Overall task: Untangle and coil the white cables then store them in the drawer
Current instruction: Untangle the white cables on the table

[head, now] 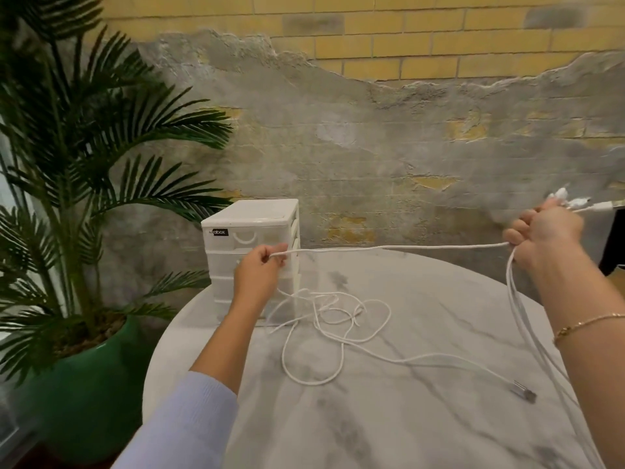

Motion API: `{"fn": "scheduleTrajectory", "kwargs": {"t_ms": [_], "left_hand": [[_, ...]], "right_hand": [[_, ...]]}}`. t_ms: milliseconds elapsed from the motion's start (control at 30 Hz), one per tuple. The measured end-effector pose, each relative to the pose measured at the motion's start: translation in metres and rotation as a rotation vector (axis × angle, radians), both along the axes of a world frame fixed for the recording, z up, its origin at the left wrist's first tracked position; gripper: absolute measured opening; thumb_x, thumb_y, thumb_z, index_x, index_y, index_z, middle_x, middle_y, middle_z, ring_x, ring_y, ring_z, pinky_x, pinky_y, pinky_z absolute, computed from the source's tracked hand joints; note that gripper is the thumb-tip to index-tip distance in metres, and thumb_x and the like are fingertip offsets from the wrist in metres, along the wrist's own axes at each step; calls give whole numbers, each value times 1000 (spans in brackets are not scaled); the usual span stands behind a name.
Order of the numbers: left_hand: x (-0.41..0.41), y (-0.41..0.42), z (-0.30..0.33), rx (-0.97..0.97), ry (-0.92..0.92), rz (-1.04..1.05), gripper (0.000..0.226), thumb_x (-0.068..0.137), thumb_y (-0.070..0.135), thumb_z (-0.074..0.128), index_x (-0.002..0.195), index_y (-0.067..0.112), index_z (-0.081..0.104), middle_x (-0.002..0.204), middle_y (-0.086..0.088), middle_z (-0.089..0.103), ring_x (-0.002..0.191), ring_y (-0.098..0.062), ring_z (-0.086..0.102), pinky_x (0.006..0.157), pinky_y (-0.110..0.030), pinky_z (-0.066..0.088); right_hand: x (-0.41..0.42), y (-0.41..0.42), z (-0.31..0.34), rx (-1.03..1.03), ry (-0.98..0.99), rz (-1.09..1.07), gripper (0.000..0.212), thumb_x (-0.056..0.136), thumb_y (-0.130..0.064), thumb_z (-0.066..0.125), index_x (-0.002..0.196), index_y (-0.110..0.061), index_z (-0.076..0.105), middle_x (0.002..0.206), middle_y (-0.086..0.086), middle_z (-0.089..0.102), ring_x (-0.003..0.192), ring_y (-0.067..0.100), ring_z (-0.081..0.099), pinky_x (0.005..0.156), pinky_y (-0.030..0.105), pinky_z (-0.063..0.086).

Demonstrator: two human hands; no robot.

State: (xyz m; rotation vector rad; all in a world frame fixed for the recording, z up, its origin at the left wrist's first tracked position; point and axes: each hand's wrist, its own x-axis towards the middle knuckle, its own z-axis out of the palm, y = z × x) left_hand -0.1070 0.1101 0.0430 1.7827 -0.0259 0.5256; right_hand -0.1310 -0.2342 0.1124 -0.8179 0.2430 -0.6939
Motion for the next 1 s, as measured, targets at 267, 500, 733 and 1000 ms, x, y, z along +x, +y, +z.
{"fn": "scheduleTrajectory", "kwargs": {"t_ms": [267,500,733,1000], "left_hand": [[13,34,6,101,118,209,35,96,39,46,81,11,60,71,2,52,68,-15,46,55,-28,33],[15,1,43,49,161,29,49,100,43,31,64,16,50,68,-2,51,64,-22,52,65,-30,44],[1,-63,86,389,-19,-172,42,101,35,35,80,14,64,76,-5,55,79,-23,50,66,-27,34],[4,-96,68,657,11,-191,36,97,10,35,131,8,48,128,-13,55,116,-30,53,85,-29,41]], "right_hand": [[-18,-36,10,-112,47,-132,38,102,-33,19,67,-27,32,32,-5,29,24,6,23,28,14,18],[-10,-1,7,-196,101,-173,44,99,-50,29,65,-22,27,32,-7,22,26,5,17,34,8,13],[-10,89,13,-518,86,131,32,90,-47,55,74,-22,44,50,-7,29,36,5,25,33,15,19],[-10,160,2,-827,183,441,36,77,-35,74,58,-17,49,41,-2,36,29,6,30,34,17,20]]}}
